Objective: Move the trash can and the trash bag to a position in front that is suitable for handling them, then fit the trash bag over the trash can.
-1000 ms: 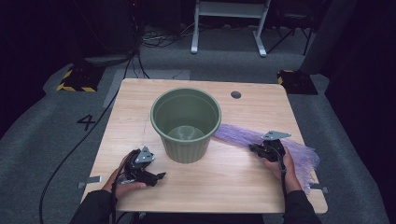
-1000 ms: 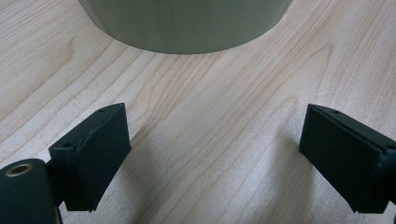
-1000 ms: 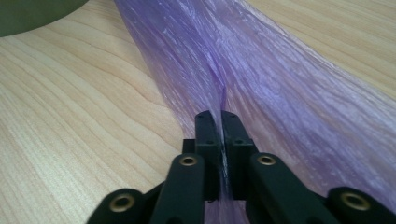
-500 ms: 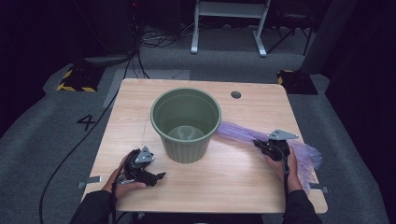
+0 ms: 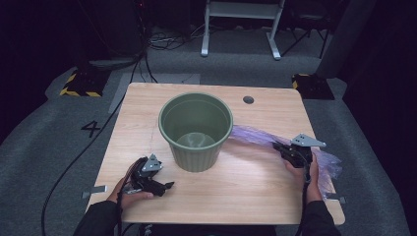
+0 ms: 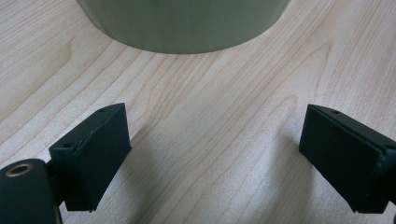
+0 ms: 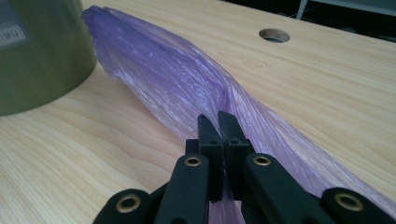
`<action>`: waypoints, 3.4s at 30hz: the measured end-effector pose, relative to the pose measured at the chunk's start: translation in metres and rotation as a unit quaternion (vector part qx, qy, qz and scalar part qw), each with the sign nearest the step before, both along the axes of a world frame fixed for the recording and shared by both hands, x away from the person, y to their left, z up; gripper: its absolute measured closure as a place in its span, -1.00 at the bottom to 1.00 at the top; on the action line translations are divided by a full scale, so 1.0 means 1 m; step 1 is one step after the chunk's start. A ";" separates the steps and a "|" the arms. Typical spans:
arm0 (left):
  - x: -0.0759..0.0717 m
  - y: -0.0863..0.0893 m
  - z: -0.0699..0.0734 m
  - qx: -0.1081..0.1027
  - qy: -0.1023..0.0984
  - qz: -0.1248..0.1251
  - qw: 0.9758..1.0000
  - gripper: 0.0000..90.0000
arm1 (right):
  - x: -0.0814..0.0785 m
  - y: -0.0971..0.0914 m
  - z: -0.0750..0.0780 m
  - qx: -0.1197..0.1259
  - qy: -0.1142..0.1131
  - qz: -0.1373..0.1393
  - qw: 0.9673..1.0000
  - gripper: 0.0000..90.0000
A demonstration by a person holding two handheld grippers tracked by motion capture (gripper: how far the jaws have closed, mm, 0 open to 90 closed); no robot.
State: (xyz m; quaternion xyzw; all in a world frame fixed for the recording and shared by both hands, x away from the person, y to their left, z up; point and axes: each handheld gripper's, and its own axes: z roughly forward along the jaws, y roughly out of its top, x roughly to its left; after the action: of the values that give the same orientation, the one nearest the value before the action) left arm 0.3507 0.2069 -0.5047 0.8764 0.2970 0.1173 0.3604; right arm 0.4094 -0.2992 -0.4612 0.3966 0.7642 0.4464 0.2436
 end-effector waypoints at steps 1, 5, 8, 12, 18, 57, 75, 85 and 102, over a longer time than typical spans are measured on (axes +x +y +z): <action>0.000 0.000 0.000 0.000 0.000 0.000 1.000 -0.81 | -0.001 -0.002 0.003 0.008 -0.006 -0.003 1.000 1.00; 0.000 0.000 0.000 -0.001 0.000 -0.002 1.000 -0.81 | -0.002 -0.005 0.006 0.014 -0.014 -0.010 1.000 1.00; 0.001 0.000 0.000 -0.001 -0.001 -0.003 1.000 -0.81 | -0.003 -0.007 0.010 0.020 -0.021 -0.016 0.999 1.00; 0.001 0.000 0.000 -0.001 -0.001 -0.003 1.000 -0.81 | -0.004 -0.009 0.013 0.028 -0.027 -0.019 0.999 1.00; -0.001 -0.002 0.000 -0.001 -0.001 0.012 1.000 -0.82 | -0.005 -0.013 0.016 0.052 -0.031 -0.014 0.998 1.00; 0.027 -0.033 0.000 0.013 0.006 -0.008 1.000 -1.00 | -0.019 -0.021 0.080 0.106 -0.124 -0.031 0.986 1.00; 0.035 -0.046 0.000 0.012 0.007 -0.012 1.000 -1.00 | -0.032 0.000 0.105 0.109 -0.156 0.014 0.982 1.00; 0.043 -0.057 0.000 0.010 0.007 -0.019 1.000 -1.00 | -0.028 0.018 0.103 0.080 -0.152 0.028 0.985 1.00; 0.048 -0.063 0.006 0.004 0.000 -0.029 1.000 -0.55 | -0.026 0.029 0.107 0.049 -0.159 0.028 0.986 1.00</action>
State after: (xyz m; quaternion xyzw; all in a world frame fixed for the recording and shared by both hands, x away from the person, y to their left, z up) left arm 0.3988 0.1435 -0.4983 0.8862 0.2710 0.1079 0.3599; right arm 0.3839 -0.2703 -0.3539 0.3100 0.7036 0.5479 0.3297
